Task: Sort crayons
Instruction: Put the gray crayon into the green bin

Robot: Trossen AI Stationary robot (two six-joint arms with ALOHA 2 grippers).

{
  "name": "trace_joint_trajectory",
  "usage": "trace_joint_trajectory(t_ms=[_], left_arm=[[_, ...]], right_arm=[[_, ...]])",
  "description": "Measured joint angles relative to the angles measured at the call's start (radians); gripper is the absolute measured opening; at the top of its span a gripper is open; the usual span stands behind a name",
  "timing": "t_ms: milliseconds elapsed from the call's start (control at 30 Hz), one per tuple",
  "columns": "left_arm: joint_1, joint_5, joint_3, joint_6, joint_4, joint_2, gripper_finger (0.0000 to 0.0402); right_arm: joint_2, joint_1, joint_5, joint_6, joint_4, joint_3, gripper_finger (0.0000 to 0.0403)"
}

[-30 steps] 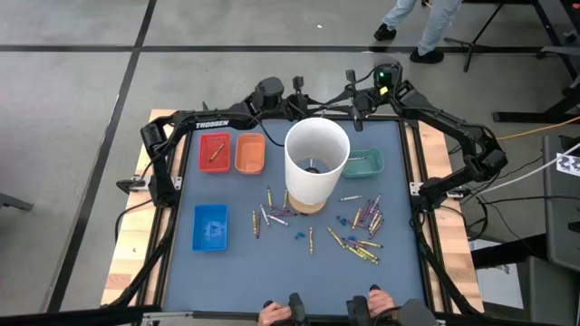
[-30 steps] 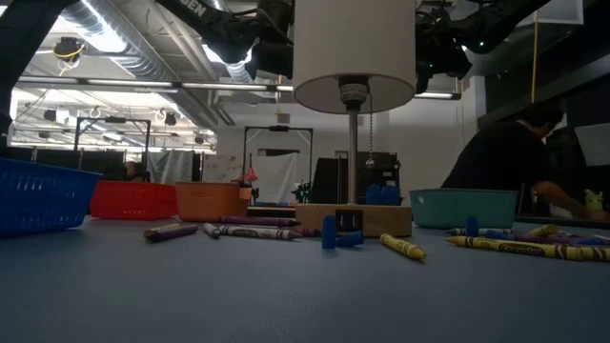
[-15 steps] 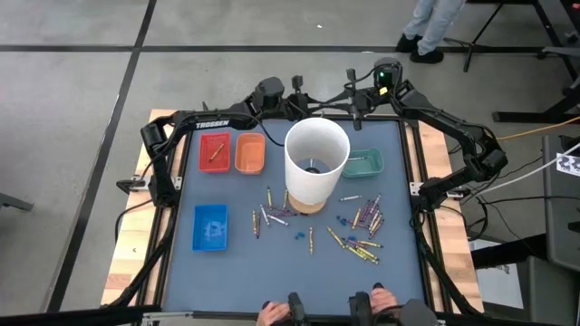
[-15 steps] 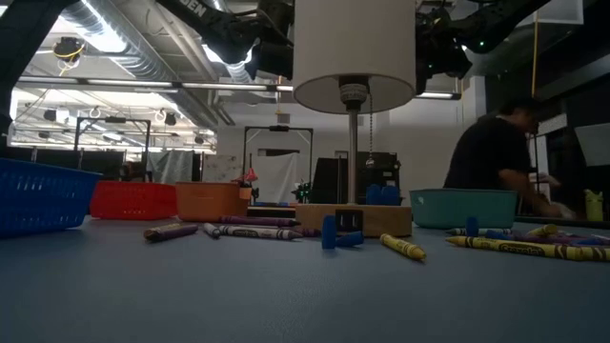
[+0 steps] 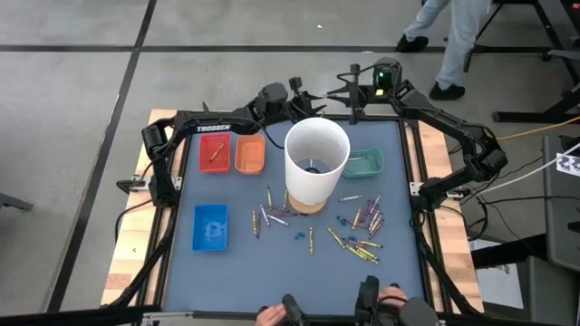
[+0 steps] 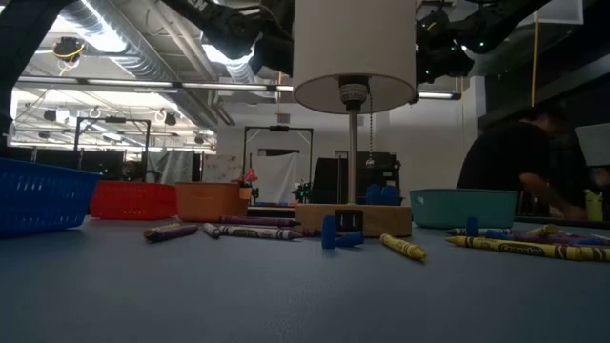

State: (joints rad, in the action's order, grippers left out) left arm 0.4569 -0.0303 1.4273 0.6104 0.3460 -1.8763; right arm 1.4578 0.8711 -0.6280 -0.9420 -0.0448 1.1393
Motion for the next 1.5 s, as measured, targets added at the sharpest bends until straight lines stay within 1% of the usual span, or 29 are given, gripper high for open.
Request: trace_joint_trajectory(t_ms=[133,233,300,367,467,533,633,800,900,1000,1133,1300,1400,1500], left_arm=[[-0.012,-0.122,0.000,0.001,-0.024,0.001,0.0094],[-0.021,-0.223,-0.001,0.003,-0.034,0.013,0.0094],[-0.022,-0.259,-0.001,0.005,-0.061,0.036,0.0094],[-0.022,-0.264,-0.001,0.005,-0.106,0.063,0.0094],[-0.019,-0.264,-0.001,0.004,-0.226,0.111,0.0092],[-0.020,-0.265,-0.001,-0.002,-0.315,0.141,0.0092],[-0.019,-0.265,-0.001,-0.033,-0.459,0.187,0.0092],[-0.025,-0.263,-0.001,-0.128,-0.793,0.252,0.0092],[-0.026,-0.218,-0.001,-0.195,-0.994,0.284,0.0092],[-0.021,-0.095,-0.001,-0.246,-1.161,0.295,0.0092],[-0.018,0.071,-0.001,-0.264,-1.313,0.295,0.0092],[-0.026,0.186,-0.049,-0.265,-1.315,0.293,0.0092],[-0.033,0.217,-0.103,-0.268,-1.277,0.294,0.0092],[-0.042,0.218,-0.170,-0.274,-1.252,0.293,0.0092]], right_arm=[[-0.008,0.000,0.127,0.002,-0.088,0.000,0.0022],[-0.020,0.000,0.183,0.004,-0.165,0.000,0.0020],[-0.031,0.000,0.214,0.003,-0.214,0.000,0.0023],[-0.046,0.000,0.249,0.003,-0.265,0.000,0.0026],[-0.080,0.000,0.299,0.004,-0.356,0.000,0.0027],[-0.106,0.000,0.305,0.004,-0.415,0.000,0.0025],[-0.151,-0.001,0.286,0.026,-0.483,0.000,0.0023],[-0.216,-0.017,0.244,0.177,-0.606,0.000,0.0025],[-0.244,-0.035,0.242,0.245,-0.688,0.000,0.0024],[-0.252,-0.065,0.242,0.319,-0.760,0.000,0.0025],[-0.248,-0.118,0.243,0.355,-0.840,0.000,0.0025],[-0.248,-0.161,0.260,0.355,-0.880,0.000,0.0025],[-0.248,-0.167,0.260,0.355,-0.878,-0.015,0.0025],[-0.248,-0.164,0.259,0.355,-0.868,-0.062,0.0025]])
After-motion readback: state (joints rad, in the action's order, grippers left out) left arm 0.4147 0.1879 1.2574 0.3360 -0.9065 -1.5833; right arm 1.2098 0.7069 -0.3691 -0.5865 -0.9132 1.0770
